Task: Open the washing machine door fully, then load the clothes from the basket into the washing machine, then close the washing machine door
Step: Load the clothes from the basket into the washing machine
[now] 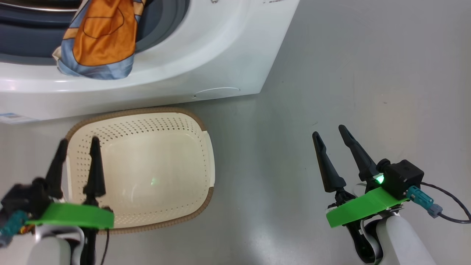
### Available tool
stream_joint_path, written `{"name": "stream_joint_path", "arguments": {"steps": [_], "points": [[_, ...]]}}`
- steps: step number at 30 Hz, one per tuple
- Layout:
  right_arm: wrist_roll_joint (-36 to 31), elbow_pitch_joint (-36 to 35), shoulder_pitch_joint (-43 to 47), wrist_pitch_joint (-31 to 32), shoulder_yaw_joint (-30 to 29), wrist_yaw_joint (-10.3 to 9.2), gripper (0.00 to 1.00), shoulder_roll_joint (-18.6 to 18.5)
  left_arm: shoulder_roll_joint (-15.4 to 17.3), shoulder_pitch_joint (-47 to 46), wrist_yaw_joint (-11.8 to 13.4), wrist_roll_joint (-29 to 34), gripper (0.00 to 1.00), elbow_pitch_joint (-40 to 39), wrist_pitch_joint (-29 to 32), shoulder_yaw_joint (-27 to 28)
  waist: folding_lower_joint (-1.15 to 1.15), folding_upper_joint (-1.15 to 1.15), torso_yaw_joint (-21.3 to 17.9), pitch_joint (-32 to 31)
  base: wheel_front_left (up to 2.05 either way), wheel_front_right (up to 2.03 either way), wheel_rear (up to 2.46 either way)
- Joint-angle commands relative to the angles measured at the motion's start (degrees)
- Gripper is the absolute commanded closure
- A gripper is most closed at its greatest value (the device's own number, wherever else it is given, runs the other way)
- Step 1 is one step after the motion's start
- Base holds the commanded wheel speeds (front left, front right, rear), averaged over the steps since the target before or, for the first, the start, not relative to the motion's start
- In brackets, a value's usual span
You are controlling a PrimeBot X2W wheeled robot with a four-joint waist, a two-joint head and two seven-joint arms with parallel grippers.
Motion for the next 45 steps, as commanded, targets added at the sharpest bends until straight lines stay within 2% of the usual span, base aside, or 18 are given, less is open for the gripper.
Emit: {"name": "stream_joint_path", "arguments": {"steps": [1, 19, 28, 34, 45], "points": [[-0.1, -1.0, 1.1, -0.3, 1.5, 0.09, 0.0, 0.3, 2.3, -2.3, -0.1, -0.2, 0.0, -0.4, -0.2, 1.3, 0.0, 0.0, -0.2, 0.1, 0.0, 0.0, 0.0], [1.3, -1.1, 1.1, -0.3, 2.3, 0.09, 0.0, 0.3, 8.4, -22.0, -0.1, -1.4, 0.0, 10.4, 2.2, -5.5, 0.0, 0.0, -2.2, 1.2, 0.0, 0.0, 0.0], [1.7, -0.9, 0.7, -0.3, 2.5, 0.09, 0.0, 0.3, 11.2, -32.9, -0.1, -2.2, 0.0, 18.6, 10.1, -9.5, 0.0, 0.0, -2.6, 1.9, 0.0, 0.0, 0.0], [2.2, -0.9, 0.7, -0.3, 3.0, 0.09, 0.0, 0.3, 11.7, -38.6, -0.1, -4.1, 0.0, 24.8, 19.0, -12.1, 0.0, 0.0, -3.2, 2.4, 0.0, 0.0, 0.0], [2.9, -1.1, 0.6, -0.3, 4.0, 0.09, 0.0, 0.3, 13.2, -46.5, 0.0, -4.4, 0.0, 33.2, 28.1, -14.4, 0.0, 0.0, -4.1, 3.7, 0.0, 0.0, 0.0]]}}
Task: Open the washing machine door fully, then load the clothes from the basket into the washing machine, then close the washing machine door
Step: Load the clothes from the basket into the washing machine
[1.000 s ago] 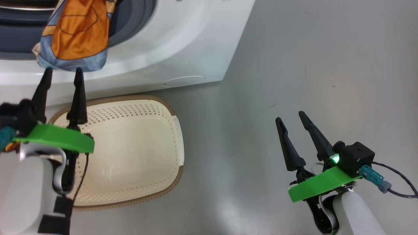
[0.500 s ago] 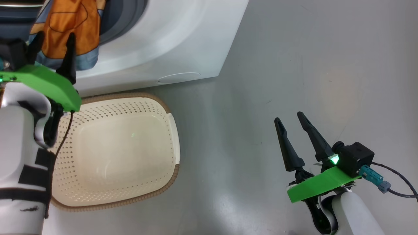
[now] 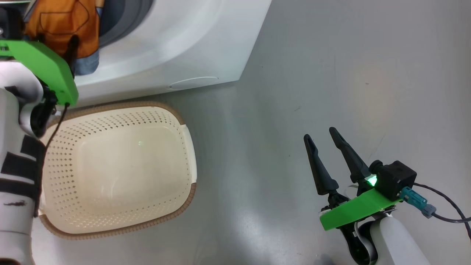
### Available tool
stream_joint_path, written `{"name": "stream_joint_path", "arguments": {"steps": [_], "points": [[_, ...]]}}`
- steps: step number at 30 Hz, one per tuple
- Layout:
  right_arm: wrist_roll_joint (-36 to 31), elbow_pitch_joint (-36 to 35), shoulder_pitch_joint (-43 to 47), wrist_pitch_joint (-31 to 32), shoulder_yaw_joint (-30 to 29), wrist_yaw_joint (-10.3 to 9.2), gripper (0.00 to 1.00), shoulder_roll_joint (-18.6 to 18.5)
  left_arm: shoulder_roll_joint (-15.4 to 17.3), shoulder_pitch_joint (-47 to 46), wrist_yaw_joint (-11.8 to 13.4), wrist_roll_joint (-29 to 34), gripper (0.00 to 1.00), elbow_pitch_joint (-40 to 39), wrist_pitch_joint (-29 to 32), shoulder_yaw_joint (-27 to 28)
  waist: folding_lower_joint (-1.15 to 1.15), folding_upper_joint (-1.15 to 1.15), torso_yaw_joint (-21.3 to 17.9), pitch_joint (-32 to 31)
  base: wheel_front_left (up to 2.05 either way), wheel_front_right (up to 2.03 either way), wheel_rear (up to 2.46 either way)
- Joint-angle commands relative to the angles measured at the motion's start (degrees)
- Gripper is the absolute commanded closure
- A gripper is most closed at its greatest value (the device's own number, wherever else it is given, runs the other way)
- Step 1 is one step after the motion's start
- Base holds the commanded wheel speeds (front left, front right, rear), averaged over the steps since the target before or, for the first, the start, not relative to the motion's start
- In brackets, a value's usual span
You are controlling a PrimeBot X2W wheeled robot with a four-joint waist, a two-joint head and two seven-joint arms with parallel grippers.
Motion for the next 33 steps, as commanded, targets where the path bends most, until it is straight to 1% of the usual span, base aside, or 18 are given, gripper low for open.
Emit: {"name": "stream_joint_path", "arguments": {"steps": [1, 5, 9, 10, 11, 13, 14, 15, 19, 22, 24, 30, 33], "points": [[0.8, -1.3, 0.7, -0.3, 1.6, 0.09, 0.0, 0.3, 3.0, -1.5, 0.0, 0.0, 0.0, -0.4, 1.1, 0.8, 0.0, 0.0, -0.1, 0.1, 0.0, 0.0, 0.0], [1.0, -1.2, 0.6, -0.3, 1.9, 0.09, 0.0, 0.3, 3.4, -3.2, 0.0, 0.4, 0.0, 1.9, 5.4, -0.8, 0.0, 0.0, -0.3, 0.4, 0.0, 0.0, 0.0], [1.3, -1.0, 0.4, -0.3, 2.5, 0.09, 0.0, 0.3, 3.0, -4.5, 0.0, 0.4, 0.0, 3.9, 9.5, -2.3, 0.0, 0.0, -0.6, 0.8, 0.0, 0.0, 0.0], [1.4, -1.0, 0.4, -0.3, 2.7, 0.09, 0.0, 0.3, 2.9, -4.7, 0.0, 0.2, 0.07, 4.4, 10.5, -2.6, 0.0, 0.0, -0.7, 0.9, 0.0, 0.0, 0.0], [1.5, -1.0, 0.3, -0.3, 2.8, 0.09, 0.0, 0.3, 2.7, -4.9, 0.0, 0.0, 0.23, 4.9, 11.5, -2.9, 0.0, 0.0, -0.9, 1.0, 0.0, 0.0, 0.0], [1.6, -1.0, 0.3, -0.3, 3.1, 0.09, 0.0, 0.3, 2.5, -5.3, -0.1, -0.6, 0.65, 5.8, 13.3, -3.3, 0.0, 0.0, -1.1, 1.2, 0.0, 0.0, 0.0], [1.7, -0.9, 0.2, -0.3, 3.2, 0.09, 0.0, 0.3, 2.5, -5.5, -0.1, -0.7, 0.94, 6.1, 14.0, -3.7, 0.0, 0.0, -1.2, 1.3, 0.0, 0.0, 0.0], [1.8, -0.9, 0.2, -0.3, 3.2, 0.09, 0.0, 0.3, 2.4, -5.5, -0.1, -1.2, 1.0, 6.3, 14.6, -4.0, 0.0, 0.0, -1.3, 1.4, 0.0, 0.0, 0.0], [2.0, -0.8, 0.1, -0.3, 3.3, 0.09, 0.0, 0.3, 2.5, -5.5, -0.1, -2.4, 1.0, 6.6, 15.8, -4.9, 0.0, 0.0, -1.5, 1.5, 0.0, 0.0, 0.0], [2.2, -0.7, 0.0, -0.3, 3.3, 0.09, 0.0, 0.3, 2.9, -5.5, -0.1, -3.1, 1.0, 6.2, 15.2, -5.7, 0.0, 0.0, -1.6, 1.5, 0.0, 0.0, 0.0], [2.4, -0.7, -0.1, -0.3, 3.3, 0.09, 0.0, 0.3, 3.2, -5.7, -0.1, -3.2, 1.0, 5.5, 12.8, -5.8, 0.0, 0.0, -1.6, 1.6, 0.0, 0.0, 0.0], [2.6, -0.5, -0.1, -0.3, 3.1, 0.09, 0.0, 0.3, 3.0, -7.2, 0.0, -2.5, 1.0, 3.4, 1.3, -5.6, 0.0, 0.0, -1.3, 1.3, 0.0, 0.0, 0.0], [2.6, -0.4, 0.0, -0.3, 3.2, 0.09, 0.0, 0.3, 2.3, -7.9, 0.0, -2.5, 1.0, 3.7, -2.2, -5.6, 0.0, 0.0, -1.2, 1.0, 0.0, 0.0, 0.0]]}}
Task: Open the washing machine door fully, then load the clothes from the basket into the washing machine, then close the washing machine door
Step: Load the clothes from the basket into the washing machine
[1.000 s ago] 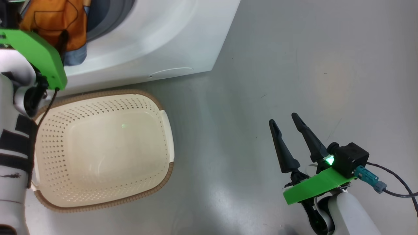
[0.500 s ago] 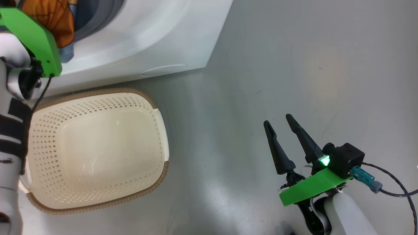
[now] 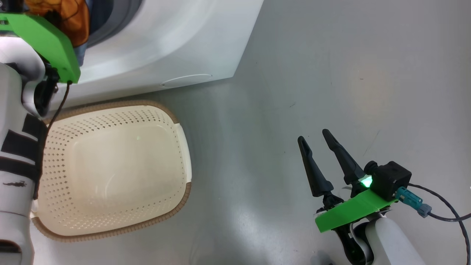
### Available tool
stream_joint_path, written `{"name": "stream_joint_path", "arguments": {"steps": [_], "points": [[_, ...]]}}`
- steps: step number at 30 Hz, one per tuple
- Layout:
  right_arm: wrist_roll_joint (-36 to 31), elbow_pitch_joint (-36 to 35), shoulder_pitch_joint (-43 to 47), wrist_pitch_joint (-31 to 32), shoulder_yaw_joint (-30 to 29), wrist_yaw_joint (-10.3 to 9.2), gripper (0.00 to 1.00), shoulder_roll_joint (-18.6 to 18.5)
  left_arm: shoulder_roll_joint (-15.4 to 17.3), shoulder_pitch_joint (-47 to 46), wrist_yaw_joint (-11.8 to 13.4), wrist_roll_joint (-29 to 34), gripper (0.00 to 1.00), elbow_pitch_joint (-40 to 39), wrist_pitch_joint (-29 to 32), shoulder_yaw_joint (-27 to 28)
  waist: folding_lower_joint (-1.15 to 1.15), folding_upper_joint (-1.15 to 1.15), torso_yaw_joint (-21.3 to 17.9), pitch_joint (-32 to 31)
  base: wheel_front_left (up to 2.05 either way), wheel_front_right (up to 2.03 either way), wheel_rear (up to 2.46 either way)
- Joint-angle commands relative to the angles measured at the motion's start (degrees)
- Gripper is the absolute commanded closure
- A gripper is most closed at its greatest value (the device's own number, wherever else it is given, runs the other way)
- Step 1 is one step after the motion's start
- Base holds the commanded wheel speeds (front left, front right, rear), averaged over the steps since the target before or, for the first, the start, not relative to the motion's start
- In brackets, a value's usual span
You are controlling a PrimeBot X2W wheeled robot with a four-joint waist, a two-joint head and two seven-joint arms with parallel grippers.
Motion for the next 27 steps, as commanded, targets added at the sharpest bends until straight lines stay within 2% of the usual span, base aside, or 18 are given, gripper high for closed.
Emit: {"name": "stream_joint_path", "arguments": {"steps": [1, 15, 27], "points": [[0.1, -0.9, 0.3, -0.3, 1.5, 0.09, 0.0, 0.3, 2.2, -1.1, 0.0, 0.2, 1.0, -1.2, -1.7, 1.0, 0.0, 0.0, 0.1, -0.2, 0.0, 0.0, 0.0], [0.2, -0.8, 1.0, -0.3, 1.8, 0.09, 0.0, 0.3, 2.2, -5.7, 1.0, 0.2, 1.0, -0.2, -17.7, 2.1, 0.0, 0.0, -0.8, -0.6, 0.0, 0.0, 0.0], [0.4, -1.8, 0.8, -0.3, 2.2, 0.09, 0.0, 0.3, 4.7, -11.3, 0.3, -1.7, 1.0, -0.2, -23.9, 2.9, 0.0, 0.0, -2.7, 4.1, 0.0, 0.0, 0.0]]}}
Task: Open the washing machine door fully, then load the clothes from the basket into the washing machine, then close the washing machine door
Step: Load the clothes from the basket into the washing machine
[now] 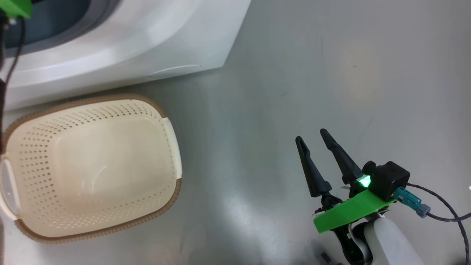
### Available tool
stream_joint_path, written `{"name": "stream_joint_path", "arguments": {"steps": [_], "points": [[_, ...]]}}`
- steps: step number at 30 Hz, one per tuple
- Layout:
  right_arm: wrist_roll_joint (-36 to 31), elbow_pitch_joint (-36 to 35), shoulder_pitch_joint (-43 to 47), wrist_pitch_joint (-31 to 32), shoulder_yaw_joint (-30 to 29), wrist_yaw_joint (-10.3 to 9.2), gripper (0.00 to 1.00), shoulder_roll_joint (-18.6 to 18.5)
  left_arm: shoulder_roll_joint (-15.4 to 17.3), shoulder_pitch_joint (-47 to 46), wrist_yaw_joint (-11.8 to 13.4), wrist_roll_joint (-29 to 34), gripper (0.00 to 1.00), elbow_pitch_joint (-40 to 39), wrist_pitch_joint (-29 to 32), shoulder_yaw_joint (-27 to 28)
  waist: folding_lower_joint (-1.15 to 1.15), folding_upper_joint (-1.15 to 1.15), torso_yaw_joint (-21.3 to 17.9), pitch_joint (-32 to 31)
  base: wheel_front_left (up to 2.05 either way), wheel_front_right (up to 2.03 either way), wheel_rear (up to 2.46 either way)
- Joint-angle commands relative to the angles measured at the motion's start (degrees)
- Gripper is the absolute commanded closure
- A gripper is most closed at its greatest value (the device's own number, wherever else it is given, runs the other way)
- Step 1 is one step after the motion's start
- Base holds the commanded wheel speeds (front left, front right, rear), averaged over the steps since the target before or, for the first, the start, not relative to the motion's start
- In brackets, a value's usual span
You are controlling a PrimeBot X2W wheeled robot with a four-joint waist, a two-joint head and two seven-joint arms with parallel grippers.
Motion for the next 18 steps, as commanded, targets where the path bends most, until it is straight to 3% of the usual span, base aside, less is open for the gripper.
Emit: {"name": "stream_joint_path", "arguments": {"steps": [1, 18], "points": [[0.3, -1.3, 0.8, -0.3, 1.7, 0.09, 0.0, 0.3, 3.0, -1.6, -0.2, -0.5, 1.0, -1.4, -0.3, 0.9, 0.0, 0.0, -0.8, 1.3, 0.0, 0.0, 0.0], [3.0, -3.6, 0.5, -0.3, 4.2, 0.09, 0.0, 0.3, 8.6, -10.6, -0.5, -2.4, 1.0, -2.0, -0.9, 1.0, 0.0, 0.0, -4.0, 10.0, 0.0, 0.0, 0.0]]}}
